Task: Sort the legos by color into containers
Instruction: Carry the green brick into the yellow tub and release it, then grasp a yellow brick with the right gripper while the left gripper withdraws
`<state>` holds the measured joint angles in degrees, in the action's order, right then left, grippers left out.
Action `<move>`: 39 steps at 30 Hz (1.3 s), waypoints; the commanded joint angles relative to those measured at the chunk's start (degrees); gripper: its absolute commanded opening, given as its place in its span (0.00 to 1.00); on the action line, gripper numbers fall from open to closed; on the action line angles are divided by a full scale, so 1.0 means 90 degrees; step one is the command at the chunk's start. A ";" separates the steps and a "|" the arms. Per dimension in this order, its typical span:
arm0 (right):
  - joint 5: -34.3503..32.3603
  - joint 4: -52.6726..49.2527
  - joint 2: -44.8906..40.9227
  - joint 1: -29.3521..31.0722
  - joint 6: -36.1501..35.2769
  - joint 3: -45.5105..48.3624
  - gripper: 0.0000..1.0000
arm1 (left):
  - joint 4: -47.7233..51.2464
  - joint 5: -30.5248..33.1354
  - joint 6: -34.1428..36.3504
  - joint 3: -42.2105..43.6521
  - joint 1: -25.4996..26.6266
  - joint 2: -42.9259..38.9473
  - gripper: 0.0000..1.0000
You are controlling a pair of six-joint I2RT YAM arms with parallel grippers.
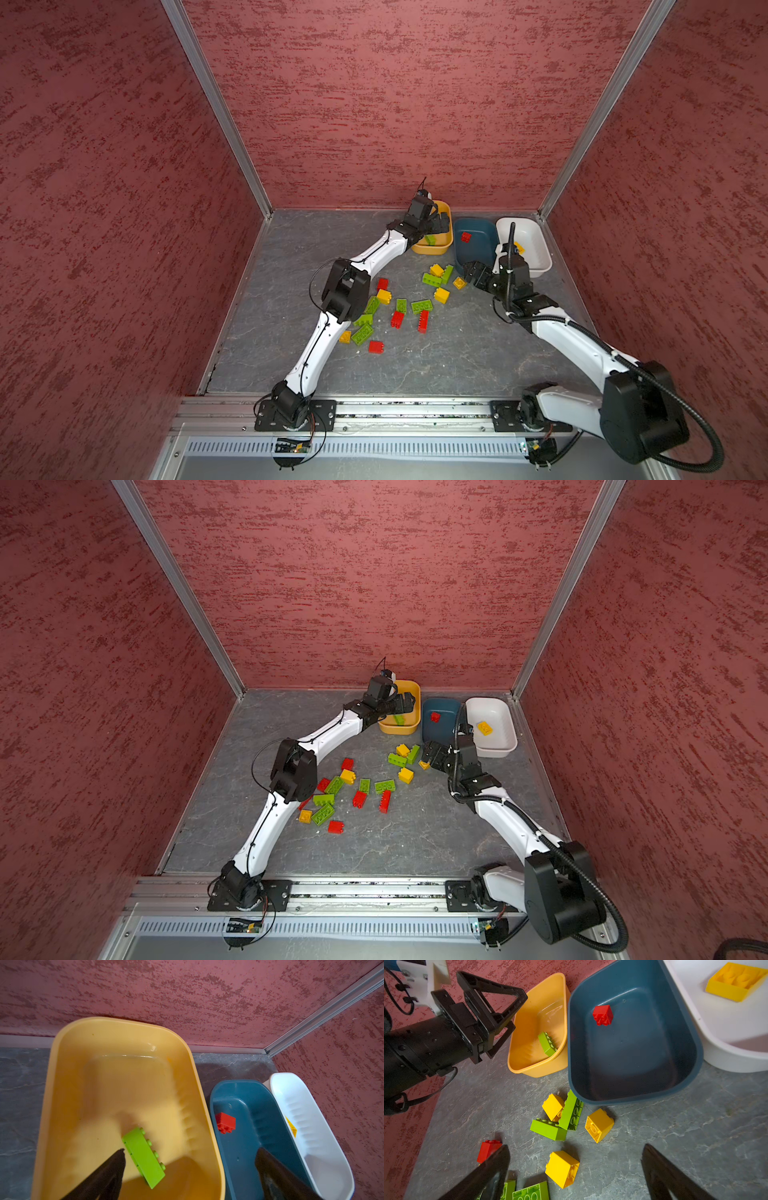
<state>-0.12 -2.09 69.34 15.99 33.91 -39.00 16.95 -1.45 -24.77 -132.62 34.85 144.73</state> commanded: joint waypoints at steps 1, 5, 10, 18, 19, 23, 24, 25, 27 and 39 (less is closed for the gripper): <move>-0.0209 0.0088 -0.0019 0.0059 0.0070 0.0080 0.99 | -0.0042 -0.0087 0.0272 0.0222 0.0056 -0.0648 1.00; 0.0247 0.0293 0.0024 0.0097 -0.0111 0.0192 0.99 | -0.0217 0.0017 0.0376 0.0905 0.0053 -0.1186 1.00; 0.0622 0.0193 0.0189 0.0299 -0.0411 0.0215 0.99 | -0.0589 0.0595 0.0445 0.2253 0.0023 -0.2110 1.00; 0.0337 0.0037 0.0525 0.0772 -0.0220 0.0304 0.89 | -0.1556 0.1487 0.0383 0.4780 -0.0005 -0.3698 1.00; 0.0341 0.0041 0.0620 0.0857 -0.0146 0.0280 0.87 | -0.1552 0.1509 0.0379 0.5026 -0.0019 -0.3868 0.99; 0.0194 -0.0130 0.1256 0.1233 0.0206 -0.0050 0.80 | -0.1281 0.1556 0.0346 0.5761 -0.0006 -0.4415 0.99; 0.0132 -0.0194 0.1443 0.1382 0.0167 -0.0173 0.81 | -0.1226 0.1569 0.0291 0.5954 -0.0014 -0.4539 1.00; 0.0027 -0.0266 0.1683 0.1538 0.0056 -0.0343 0.82 | -0.1212 0.1550 0.0262 0.6142 -0.0007 -0.4661 1.00; -0.0110 -0.0392 0.2018 0.1745 -0.0322 -0.0613 0.83 | -0.1176 0.1576 0.0161 0.6487 -0.0010 -0.4881 1.00; -0.0250 -0.2049 0.3049 0.1788 -0.3626 -0.1968 0.86 | -0.0875 0.2157 -0.0318 0.7284 -0.0190 -0.5397 1.00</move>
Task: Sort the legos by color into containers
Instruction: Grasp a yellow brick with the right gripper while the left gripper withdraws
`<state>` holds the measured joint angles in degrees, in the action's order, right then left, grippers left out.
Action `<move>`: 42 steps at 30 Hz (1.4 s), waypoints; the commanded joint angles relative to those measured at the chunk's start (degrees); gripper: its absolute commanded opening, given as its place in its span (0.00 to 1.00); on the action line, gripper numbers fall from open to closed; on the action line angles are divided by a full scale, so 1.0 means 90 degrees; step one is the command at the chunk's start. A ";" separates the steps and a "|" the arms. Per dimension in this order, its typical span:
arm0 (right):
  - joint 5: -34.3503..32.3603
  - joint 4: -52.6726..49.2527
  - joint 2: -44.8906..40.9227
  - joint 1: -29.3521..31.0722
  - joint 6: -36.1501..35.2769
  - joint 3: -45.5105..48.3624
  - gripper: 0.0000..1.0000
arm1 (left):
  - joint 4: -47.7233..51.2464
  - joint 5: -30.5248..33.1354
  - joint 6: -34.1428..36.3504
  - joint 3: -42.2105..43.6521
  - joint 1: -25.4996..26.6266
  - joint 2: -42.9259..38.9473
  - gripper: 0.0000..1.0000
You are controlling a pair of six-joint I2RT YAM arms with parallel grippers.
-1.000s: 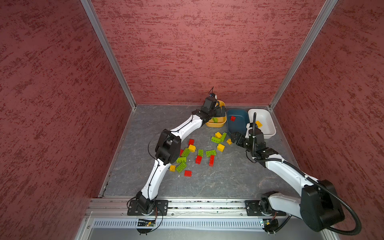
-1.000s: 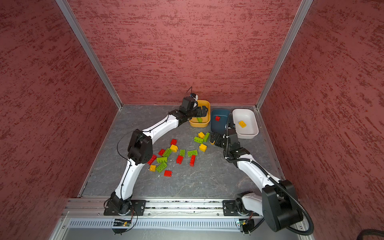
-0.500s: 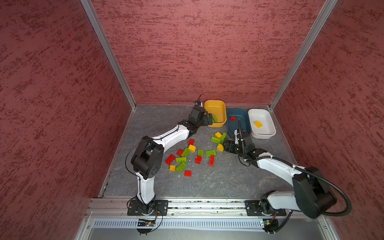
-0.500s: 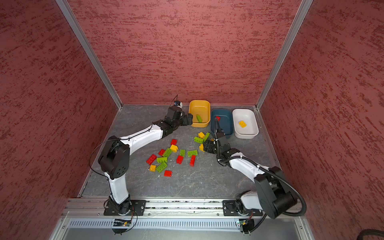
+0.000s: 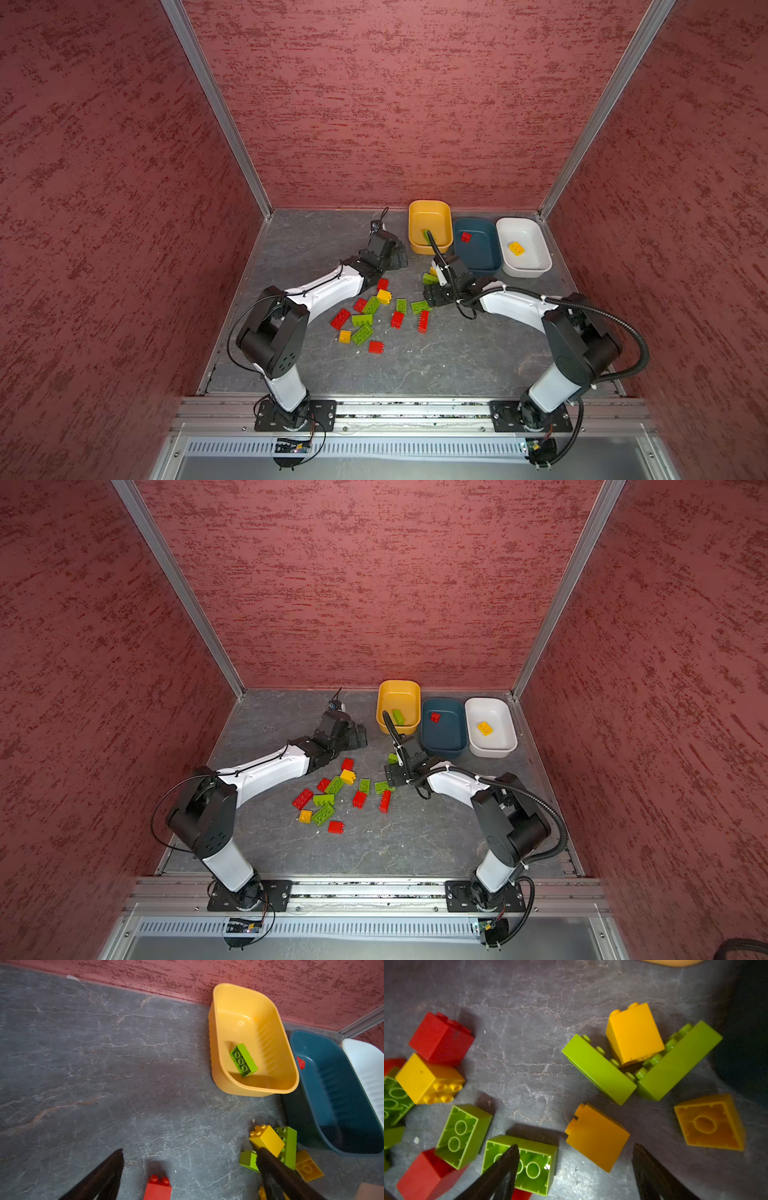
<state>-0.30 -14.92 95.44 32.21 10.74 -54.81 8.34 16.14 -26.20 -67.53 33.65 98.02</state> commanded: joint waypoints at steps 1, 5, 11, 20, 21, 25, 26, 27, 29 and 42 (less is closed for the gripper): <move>-0.0240 -0.0672 0.0207 -0.0023 -0.1144 -0.0270 0.85 | 0.0077 0.0199 -0.0184 0.0052 -0.0062 -0.0207 1.00; -0.0362 -0.0971 0.0662 -0.0044 -0.0618 -0.0868 0.85 | 0.0078 0.0114 -0.0224 -0.0010 -0.0067 -0.0123 1.00; -0.0484 -0.0604 0.0959 -0.0021 0.1851 -0.0999 0.80 | 0.0138 0.0136 -0.0243 -0.0078 -0.0078 -0.0003 1.00; -0.1074 -0.0738 0.1265 0.0054 0.2292 -0.1010 0.65 | 0.0238 0.0152 -0.0214 -0.0176 -0.0087 0.0001 1.00; -0.1049 -0.0714 0.1285 0.0053 0.2232 -0.0977 0.63 | 0.0235 0.0153 -0.0217 -0.0155 -0.0091 -0.0012 1.00; -0.0985 -0.0474 0.1127 0.0054 0.2077 -0.0813 0.45 | 0.0292 0.0122 -0.0258 -0.0124 -0.0073 -0.0059 1.00; -0.0977 -0.0436 0.1040 0.0054 0.2015 -0.0760 0.42 | 0.0312 0.0112 -0.0272 -0.0123 -0.0062 -0.0075 1.00; -0.0951 -0.0384 0.0941 0.0056 0.1932 -0.0700 0.40 | 0.0323 0.0111 -0.0273 -0.0114 -0.0049 -0.0090 1.00; -0.0839 -0.0178 0.0592 0.0044 0.1652 -0.0458 0.36 | 0.0333 0.0149 -0.0254 -0.0095 0.0001 -0.0102 1.00; 0.0527 0.0567 -0.2018 -0.2273 0.0727 0.0646 0.32 | -0.0304 0.0360 -0.0018 0.0089 0.0294 -0.0245 1.00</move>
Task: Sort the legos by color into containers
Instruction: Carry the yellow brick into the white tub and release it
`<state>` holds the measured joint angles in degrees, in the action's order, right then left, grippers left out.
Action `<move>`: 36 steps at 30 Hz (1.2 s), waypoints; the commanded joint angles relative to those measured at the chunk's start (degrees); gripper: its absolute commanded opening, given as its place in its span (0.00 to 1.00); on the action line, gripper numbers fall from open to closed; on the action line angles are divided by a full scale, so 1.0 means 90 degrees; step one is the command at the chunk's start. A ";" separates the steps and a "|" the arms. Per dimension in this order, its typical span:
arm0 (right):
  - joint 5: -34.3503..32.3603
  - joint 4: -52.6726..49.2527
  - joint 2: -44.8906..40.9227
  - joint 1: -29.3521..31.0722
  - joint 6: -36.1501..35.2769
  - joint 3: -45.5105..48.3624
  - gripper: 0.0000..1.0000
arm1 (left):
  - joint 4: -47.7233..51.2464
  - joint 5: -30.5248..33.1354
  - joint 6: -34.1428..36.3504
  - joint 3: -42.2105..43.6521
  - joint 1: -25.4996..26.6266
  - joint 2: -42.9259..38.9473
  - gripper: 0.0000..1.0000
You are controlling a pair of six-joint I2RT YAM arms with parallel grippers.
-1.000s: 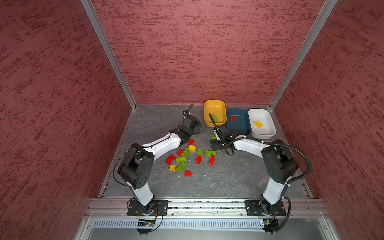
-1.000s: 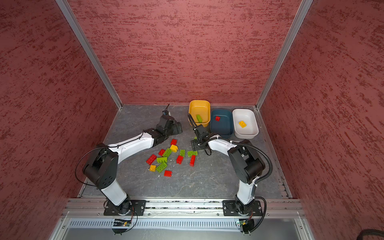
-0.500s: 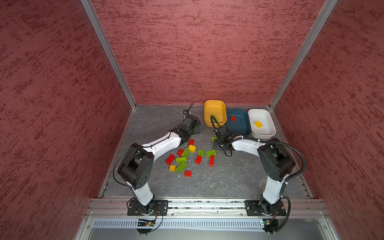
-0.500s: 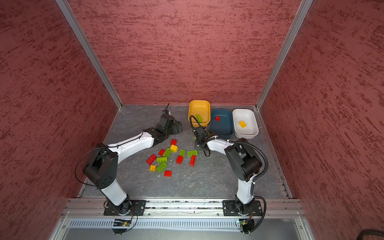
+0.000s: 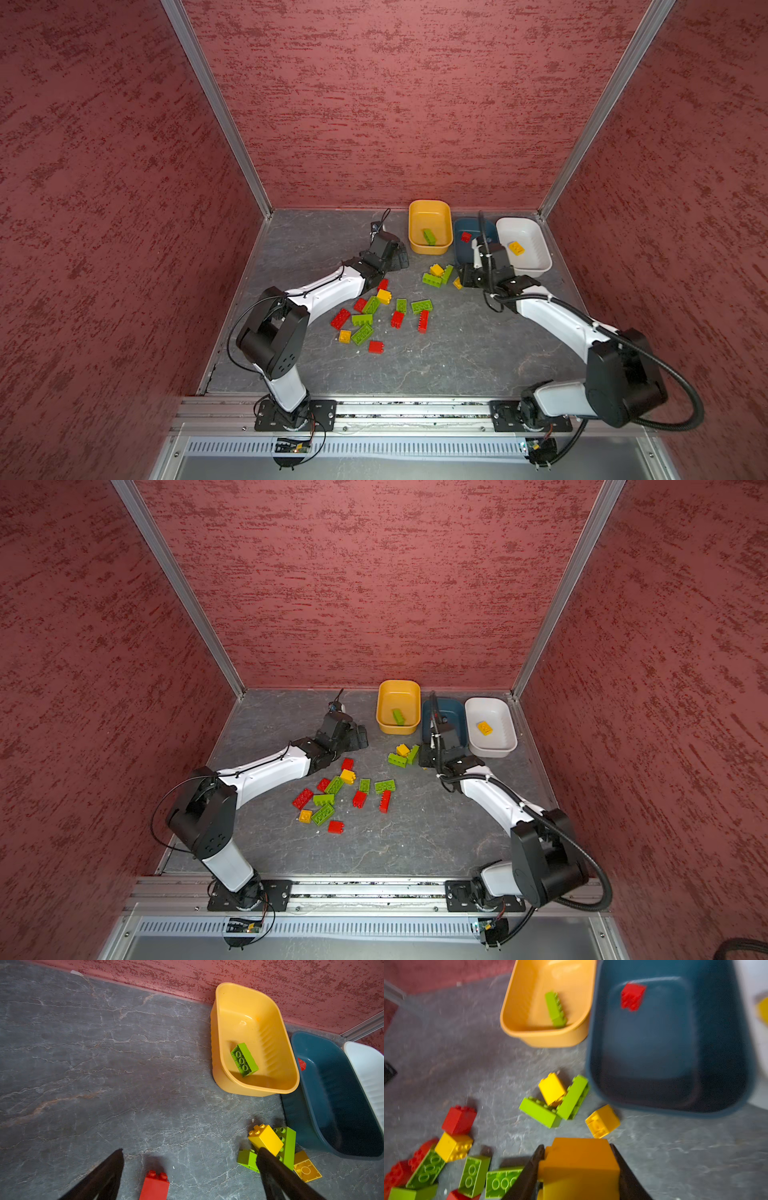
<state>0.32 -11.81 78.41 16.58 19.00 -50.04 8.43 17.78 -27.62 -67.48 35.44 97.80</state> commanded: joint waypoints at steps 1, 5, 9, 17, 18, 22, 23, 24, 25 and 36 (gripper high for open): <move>0.0569 0.0259 -0.0137 -0.0846 -0.0170 0.0125 0.33 | -0.0413 0.0136 0.0183 0.0126 0.0105 -0.0241 1.00; 0.0930 0.0472 0.0179 -0.1807 -0.0155 0.0058 0.33 | -0.0740 -0.0149 0.0271 0.0260 0.0114 -0.0299 1.00; 0.0932 0.0116 0.1042 -0.2336 -0.0517 -0.0606 0.34 | -0.0896 -0.0448 0.0300 0.0281 0.0115 -0.0319 1.00; -0.0234 -0.0671 0.2739 -0.2604 -0.1169 -0.2473 0.36 | -0.0897 -0.0465 0.0202 0.0442 0.0158 -0.0498 0.99; -0.0402 -0.0757 0.2924 -0.2636 -0.1243 -0.2720 0.36 | -0.0882 -0.0436 0.0202 0.0473 0.0171 -0.0530 1.00; -0.0416 -0.1033 0.3599 -0.2783 -0.1190 -0.3530 0.37 | -0.0856 -0.0263 0.0226 0.0615 0.0192 -0.0679 1.00; -0.0398 -0.1041 0.3685 -0.2793 -0.1157 -0.3628 0.38 | -0.0855 -0.0237 0.0250 0.0644 0.0193 -0.0715 1.00; -0.0373 -0.1047 0.3758 -0.2807 -0.1121 -0.3725 0.40 | -0.0860 -0.0199 0.0271 0.0674 0.0191 -0.0748 1.00; -0.0301 -0.1067 0.3824 -0.2804 -0.1083 -0.3810 0.42 | -0.0863 -0.0167 0.0294 0.0710 0.0194 -0.0773 1.00; 0.0097 -0.1312 0.3942 -0.2806 -0.0847 -0.4035 0.66 | -0.0506 -0.0406 0.0333 0.0365 0.0222 -0.0470 1.00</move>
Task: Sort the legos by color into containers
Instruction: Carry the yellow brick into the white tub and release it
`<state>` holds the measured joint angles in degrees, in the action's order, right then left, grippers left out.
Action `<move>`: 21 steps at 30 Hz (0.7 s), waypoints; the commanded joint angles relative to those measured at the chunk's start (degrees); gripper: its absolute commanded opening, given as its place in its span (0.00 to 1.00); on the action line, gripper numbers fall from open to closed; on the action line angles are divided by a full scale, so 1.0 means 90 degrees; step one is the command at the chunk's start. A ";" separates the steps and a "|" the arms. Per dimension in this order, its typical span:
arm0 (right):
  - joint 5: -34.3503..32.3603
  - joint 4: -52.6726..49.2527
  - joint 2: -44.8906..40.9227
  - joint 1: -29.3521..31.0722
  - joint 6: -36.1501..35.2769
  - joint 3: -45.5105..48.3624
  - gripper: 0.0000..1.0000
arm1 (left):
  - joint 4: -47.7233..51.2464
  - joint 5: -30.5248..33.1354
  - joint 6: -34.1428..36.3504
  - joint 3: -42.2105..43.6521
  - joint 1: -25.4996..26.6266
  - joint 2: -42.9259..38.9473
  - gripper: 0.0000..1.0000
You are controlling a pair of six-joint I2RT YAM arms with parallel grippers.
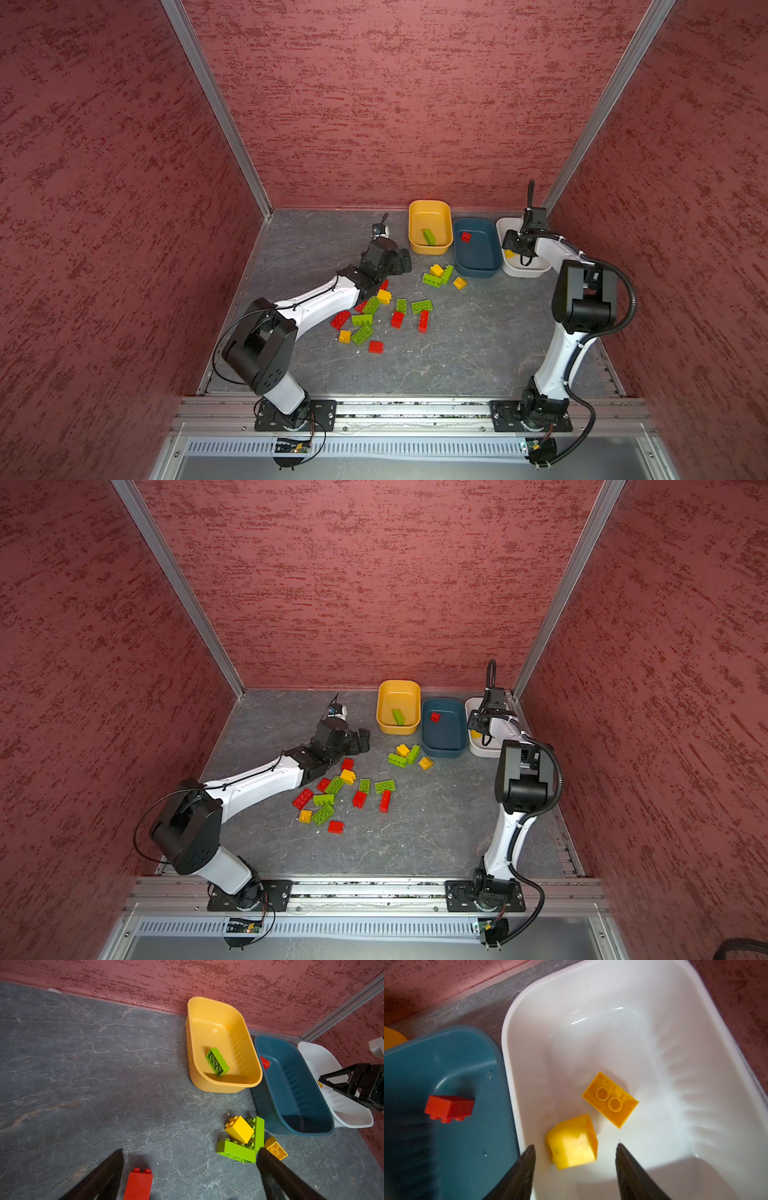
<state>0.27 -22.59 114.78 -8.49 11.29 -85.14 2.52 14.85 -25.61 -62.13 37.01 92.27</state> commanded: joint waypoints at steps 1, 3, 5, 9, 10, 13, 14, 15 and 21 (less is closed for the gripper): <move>0.0087 -0.0117 -0.0151 -0.0016 0.0039 -0.0110 0.67 | 0.0154 -0.0045 0.0120 -0.0250 0.0064 0.0178 1.00; 0.0104 -0.0067 -0.0346 -0.0009 0.0109 0.0016 0.69 | 0.0150 0.0029 0.0140 -0.0271 0.0094 0.0187 0.99; 0.0158 0.0011 -0.0563 -0.0004 0.0199 0.0180 0.71 | 0.0186 0.0095 0.0123 -0.0274 0.0110 0.0187 1.00; 0.0502 0.0154 -0.1181 0.0022 0.0326 0.0693 0.75 | 0.0291 0.0139 0.0120 -0.0305 0.0104 0.0217 0.99; 0.0575 0.0174 -0.1333 0.0050 0.0338 0.0809 0.75 | 0.0315 0.0136 0.0128 -0.0312 0.0098 0.0226 1.00; 0.0749 0.0273 -0.1887 0.0192 0.0320 0.1292 0.76 | 0.0473 -0.0063 0.0128 -0.0419 0.0076 0.0320 1.00; 0.0910 0.0364 -0.2135 0.0256 0.0245 0.1548 0.76 | 0.0539 -0.0164 0.0120 -0.0471 0.0063 0.0368 0.99; 0.1058 0.0416 -0.2299 0.0317 0.0151 0.1727 0.76 | 0.0607 -0.0218 0.0106 -0.0521 0.0059 0.0417 0.99; 0.1798 0.0179 -0.3252 0.0886 -0.0192 0.2712 0.76 | 0.0578 -0.0536 0.0109 -0.0548 0.0053 0.0480 1.00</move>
<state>11.31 -20.40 88.14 -2.94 11.73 -63.99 6.98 12.08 -25.04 -66.13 37.63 96.36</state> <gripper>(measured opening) 0.757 0.995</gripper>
